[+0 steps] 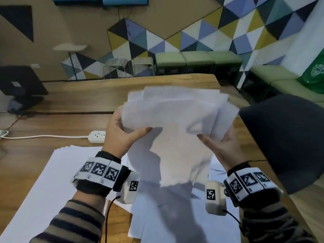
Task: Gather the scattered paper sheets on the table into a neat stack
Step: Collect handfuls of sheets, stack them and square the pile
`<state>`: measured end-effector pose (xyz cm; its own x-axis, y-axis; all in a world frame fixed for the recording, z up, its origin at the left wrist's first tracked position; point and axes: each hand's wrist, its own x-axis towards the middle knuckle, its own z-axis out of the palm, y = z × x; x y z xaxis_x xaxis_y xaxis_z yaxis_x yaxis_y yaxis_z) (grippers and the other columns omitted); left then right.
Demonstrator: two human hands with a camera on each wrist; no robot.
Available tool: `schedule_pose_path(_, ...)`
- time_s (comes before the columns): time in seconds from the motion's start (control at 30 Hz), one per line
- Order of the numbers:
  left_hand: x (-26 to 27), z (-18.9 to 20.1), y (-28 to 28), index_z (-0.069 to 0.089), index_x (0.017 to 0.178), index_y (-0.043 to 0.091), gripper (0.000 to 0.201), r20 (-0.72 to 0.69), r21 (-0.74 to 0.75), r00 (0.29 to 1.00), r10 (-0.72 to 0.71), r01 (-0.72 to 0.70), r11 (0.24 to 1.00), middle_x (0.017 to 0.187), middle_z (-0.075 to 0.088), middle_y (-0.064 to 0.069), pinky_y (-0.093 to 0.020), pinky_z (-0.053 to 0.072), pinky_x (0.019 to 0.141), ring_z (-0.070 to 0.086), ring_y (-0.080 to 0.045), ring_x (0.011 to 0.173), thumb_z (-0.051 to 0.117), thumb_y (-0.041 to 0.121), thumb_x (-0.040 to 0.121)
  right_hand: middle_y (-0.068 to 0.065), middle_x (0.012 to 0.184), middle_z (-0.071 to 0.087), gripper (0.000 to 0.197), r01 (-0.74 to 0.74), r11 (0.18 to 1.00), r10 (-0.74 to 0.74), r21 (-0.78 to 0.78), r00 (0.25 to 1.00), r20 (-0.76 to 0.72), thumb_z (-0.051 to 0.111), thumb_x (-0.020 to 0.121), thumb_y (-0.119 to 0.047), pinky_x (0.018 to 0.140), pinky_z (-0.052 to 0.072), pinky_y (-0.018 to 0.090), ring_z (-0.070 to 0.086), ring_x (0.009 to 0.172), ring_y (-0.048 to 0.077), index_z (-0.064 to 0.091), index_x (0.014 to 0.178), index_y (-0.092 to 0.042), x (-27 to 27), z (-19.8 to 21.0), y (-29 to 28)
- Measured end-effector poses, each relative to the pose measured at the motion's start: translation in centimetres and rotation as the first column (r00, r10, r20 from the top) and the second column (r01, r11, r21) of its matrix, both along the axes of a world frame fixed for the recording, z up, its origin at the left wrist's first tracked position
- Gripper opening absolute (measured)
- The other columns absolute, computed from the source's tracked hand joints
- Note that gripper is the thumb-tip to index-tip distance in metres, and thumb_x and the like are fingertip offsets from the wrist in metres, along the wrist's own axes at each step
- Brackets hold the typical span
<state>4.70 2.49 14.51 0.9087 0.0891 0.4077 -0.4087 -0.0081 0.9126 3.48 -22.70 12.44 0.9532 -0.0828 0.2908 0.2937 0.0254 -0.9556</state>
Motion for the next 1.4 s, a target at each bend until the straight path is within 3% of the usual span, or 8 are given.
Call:
schedule_pose_path(0.23, 0.6, -1.7, 0.0, 0.066, 0.085, 0.009, 0.027, -0.107, -0.043, 0.992, 0.071, -0.076, 0.996, 0.068, 0.072, 0.018, -0.011, 0.051, 0.063, 0.067, 0.003, 0.065, 0.072, -0.012, 0.07, -0.009, 0.1, 0.063, 0.062, -0.025, 0.996, 0.031, 0.091, 0.997, -0.064, 0.064, 0.073, 0.019, 0.069, 0.052, 0.01, 0.064, 0.084, -0.008, 0.046, 0.118, -0.02, 0.3, -1.0, 1.7)
schedule_pose_path(0.47, 0.2, -0.4, 0.2, 0.071, 0.079, 0.02, 0.021, -0.038, -0.112, 0.997, 0.069, -0.073, 0.991, 0.074, 0.073, 0.013, -0.016, 0.053, 0.067, 0.067, -0.002, 0.071, 0.077, 0.009, 0.062, -0.005, 0.088, 0.065, 0.026, 0.094, 0.988, -0.113, -0.122, 0.98, -0.164, 0.073, 0.075, -0.001, 0.065, 0.046, 0.006, 0.062, 0.084, 0.008, 0.061, 0.093, -0.016, -0.1, -2.2, 2.8)
schedule_pose_path(0.67, 0.7, -4.4, 1.4, 0.059, 0.105, 0.009, 0.084, -0.27, -0.038, 0.961, -0.052, 0.043, 0.998, 0.084, 0.075, 0.011, -0.019, 0.054, 0.071, 0.069, -0.003, 0.081, 0.094, 0.033, 0.032, -0.004, 0.094, 0.058, 0.04, 0.067, 0.996, -0.083, -0.062, 0.941, -0.327, 0.071, 0.076, 0.004, 0.068, 0.045, 0.005, 0.061, 0.079, -0.002, 0.052, 0.108, -0.011, 0.0, -3.5, 3.1)
schedule_pose_path(0.77, 0.3, -6.5, -0.2, 0.065, 0.092, 0.018, 0.04, -0.328, 0.113, 0.945, 0.011, 0.028, 0.993, 0.077, 0.073, 0.019, -0.017, 0.052, 0.07, 0.068, 0.003, 0.075, 0.079, 0.016, 0.055, 0.003, 0.091, 0.062, 0.032, 0.101, 0.993, -0.12, -0.067, 0.898, -0.423, 0.071, 0.076, 0.002, 0.074, 0.047, 0.02, 0.063, 0.095, 0.026, 0.057, 0.104, -0.006, -0.3, -4.9, 4.0)
schedule_pose_path(0.93, 1.1, -7.2, -1.6, 0.065, 0.091, 0.009, 0.008, -0.409, 0.159, 0.898, 0.162, -0.104, 0.982, 0.079, 0.069, -0.002, -0.022, 0.05, 0.07, 0.064, -0.009, 0.07, 0.068, 0.011, 0.083, -0.009, 0.078, 0.061, 0.023, 0.064, 0.996, -0.081, -0.056, 0.917, -0.392, 0.069, 0.078, 0.001, 0.059, 0.047, 0.001, 0.061, 0.074, 0.006, 0.057, 0.093, -0.011, -0.2, -5.3, 5.3)
schedule_pose_path(1.03, 1.5, -7.8, 0.0, 0.065, 0.091, -0.005, 0.04, -0.385, 0.219, 0.891, 0.242, -0.166, 0.961, 0.088, 0.066, -0.018, -0.029, 0.045, 0.075, 0.062, -0.024, 0.082, 0.06, 0.033, 0.076, -0.009, 0.079, 0.063, 0.018, -0.019, 1.0, 0.022, 0.011, 0.909, -0.416, 0.064, 0.084, -0.005, 0.06, 0.047, 0.004, 0.063, 0.071, 0.001, 0.056, 0.091, -0.018, -0.1, -5.5, 4.2)
schedule_pose_path(1.17, 1.7, -9.1, 4.1, 0.06, 0.086, -0.007, 0.034, -0.5, 0.287, 0.767, 0.401, -0.289, 0.913, 0.092, 0.064, -0.024, -0.033, 0.038, 0.07, 0.055, -0.028, 0.079, 0.064, 0.026, 0.084, 0.004, 0.088, 0.059, 0.026, 0.144, 0.989, -0.133, -0.041, 0.721, -0.68, 0.054, 0.091, -0.035, 0.068, 0.044, 0.028, 0.054, 0.076, 0.017, 0.052, 0.107, -0.014, 1.8, -8.4, -0.5)
schedule_pose_path(1.4, -0.3, -13.3, 5.9, 0.053, 0.073, -0.003, 0.02, -0.68, 0.44, 0.545, 0.49, -0.231, 0.868, 0.072, 0.053, -0.012, -0.031, 0.034, 0.063, 0.047, -0.028, 0.075, 0.053, 0.005, 0.092, 0.021, 0.139, 0.033, 0.057, 0.229, 0.75, -0.657, -0.62, 0.371, -0.657, 0.065, 0.083, -0.025, 0.099, 0.038, 0.046, 0.043, 0.12, 0.04, 0.041, 0.131, -0.005, 3.6, -12.4, -5.8)
